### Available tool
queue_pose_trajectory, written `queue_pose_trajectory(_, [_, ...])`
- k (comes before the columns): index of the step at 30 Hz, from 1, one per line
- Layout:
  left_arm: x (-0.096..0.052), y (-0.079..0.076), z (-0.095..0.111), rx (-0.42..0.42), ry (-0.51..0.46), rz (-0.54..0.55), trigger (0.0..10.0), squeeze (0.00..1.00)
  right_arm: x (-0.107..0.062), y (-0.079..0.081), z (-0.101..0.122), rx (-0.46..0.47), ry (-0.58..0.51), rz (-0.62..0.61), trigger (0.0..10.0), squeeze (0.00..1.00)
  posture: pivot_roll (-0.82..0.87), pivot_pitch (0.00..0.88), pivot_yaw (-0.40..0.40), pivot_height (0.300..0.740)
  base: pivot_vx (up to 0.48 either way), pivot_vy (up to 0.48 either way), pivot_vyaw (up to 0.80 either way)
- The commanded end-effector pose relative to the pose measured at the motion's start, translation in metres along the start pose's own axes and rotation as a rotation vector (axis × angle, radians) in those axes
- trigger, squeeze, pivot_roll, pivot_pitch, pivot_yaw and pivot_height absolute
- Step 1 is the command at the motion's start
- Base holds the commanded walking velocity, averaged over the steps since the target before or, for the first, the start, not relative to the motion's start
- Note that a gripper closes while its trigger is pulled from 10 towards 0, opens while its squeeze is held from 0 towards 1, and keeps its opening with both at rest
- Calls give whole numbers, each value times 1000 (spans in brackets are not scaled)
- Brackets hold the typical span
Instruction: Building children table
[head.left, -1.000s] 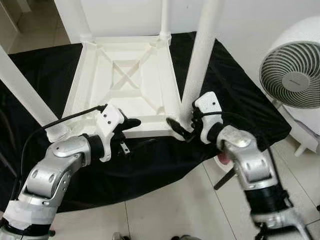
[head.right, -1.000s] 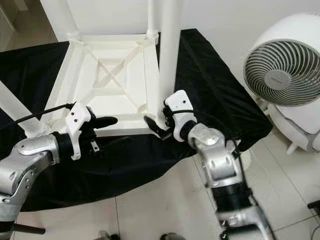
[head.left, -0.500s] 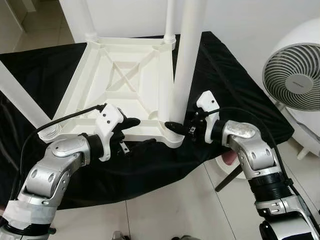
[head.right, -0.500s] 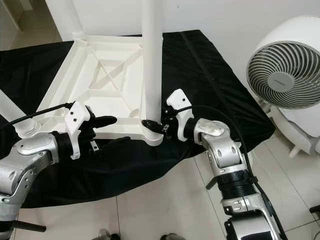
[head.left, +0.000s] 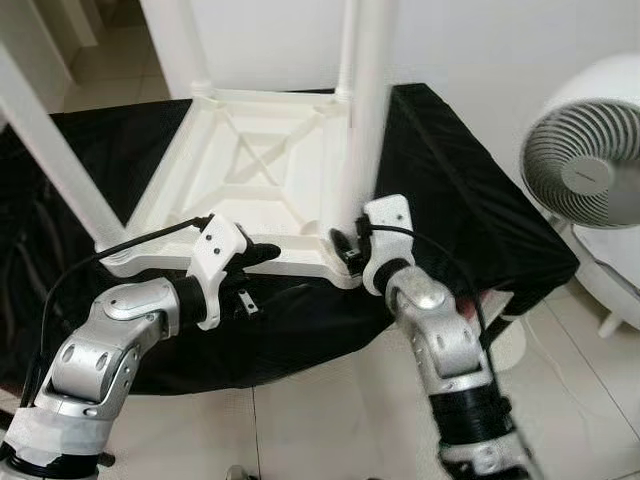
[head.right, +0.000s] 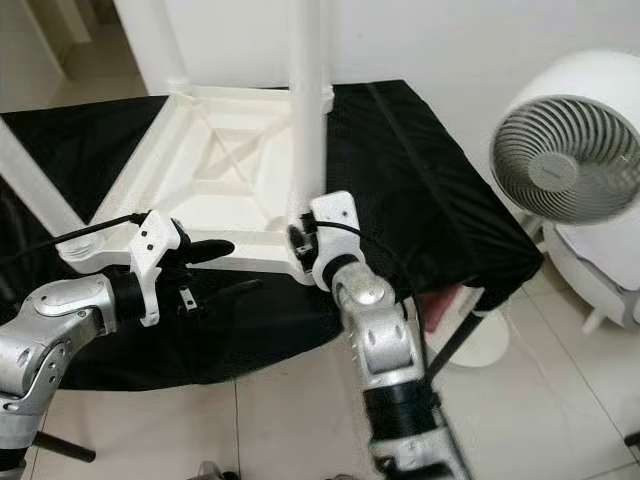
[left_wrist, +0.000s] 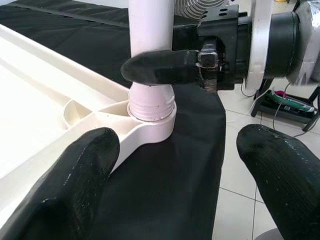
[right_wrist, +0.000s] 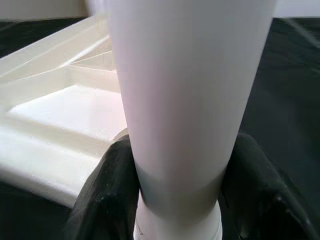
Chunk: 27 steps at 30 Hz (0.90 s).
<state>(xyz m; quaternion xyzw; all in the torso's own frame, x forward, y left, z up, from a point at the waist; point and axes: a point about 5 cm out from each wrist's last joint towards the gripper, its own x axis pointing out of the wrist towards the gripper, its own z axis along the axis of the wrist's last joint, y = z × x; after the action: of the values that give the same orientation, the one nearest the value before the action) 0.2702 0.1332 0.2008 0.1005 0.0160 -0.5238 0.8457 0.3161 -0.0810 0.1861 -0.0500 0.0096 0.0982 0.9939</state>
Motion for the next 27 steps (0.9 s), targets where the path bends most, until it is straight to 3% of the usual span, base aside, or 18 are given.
queue_pose_trajectory(1, [2,3,1,3,4,41,10000,0,-5,-12,-32,22,158,-148,0,0,-52,121,36,740,0,0,0])
queue_pose_trajectory(4, [2,3,1,4,4,39,10000,0,-5,-9,-31,38,149,-154,0,0,-52,121,36,740,0,0,0])
queue_pose_trajectory(5, [2,3,1,5,4,40,10000,0,-3,-6,-28,41,130,-130,6980,0,-52,121,36,740,0,0,0])
queue_pose_trajectory(6, [1,3,1,5,4,44,10000,0,-2,-5,-23,27,99,-110,10000,0,-52,121,36,740,0,0,0])
queue_pose_trajectory(11, [1,5,1,6,4,53,10000,0,1,-7,-11,-18,33,-99,10000,0,-48,125,31,740,0,0,0])
queue_pose_trajectory(12, [1,5,1,7,3,55,10000,0,2,-7,-10,-25,23,-93,10000,761,-48,125,31,740,0,0,0])
queue_pose_trajectory(13, [1,5,1,7,3,57,10000,0,2,-6,-9,-22,14,-79,10000,1000,-48,125,31,740,0,0,0])
queue_pose_trajectory(16, [0,5,1,8,3,59,10000,0,1,-4,-3,-23,-26,-37,10000,1000,-47,126,30,740,0,0,0])
queue_pose_trajectory(17, [0,5,1,8,3,59,10000,0,0,-1,4,-47,-61,34,10000,0,-46,129,31,740,0,0,0])
queue_pose_trajectory(22, [0,5,1,8,3,60,10000,0,-3,1,12,-80,-106,123,10000,0,-46,129,31,740,0,0,0])
queue_pose_trajectory(24, [1,6,2,8,3,57,10000,0,-5,-2,17,-169,-139,310,10000,0,-57,137,39,740,0,0,0])
queue_pose_trajectory(27, [2,6,2,8,2,54,10000,0,-2,-8,16,-228,-145,393,10000,0,-57,137,39,740,0,0,0])
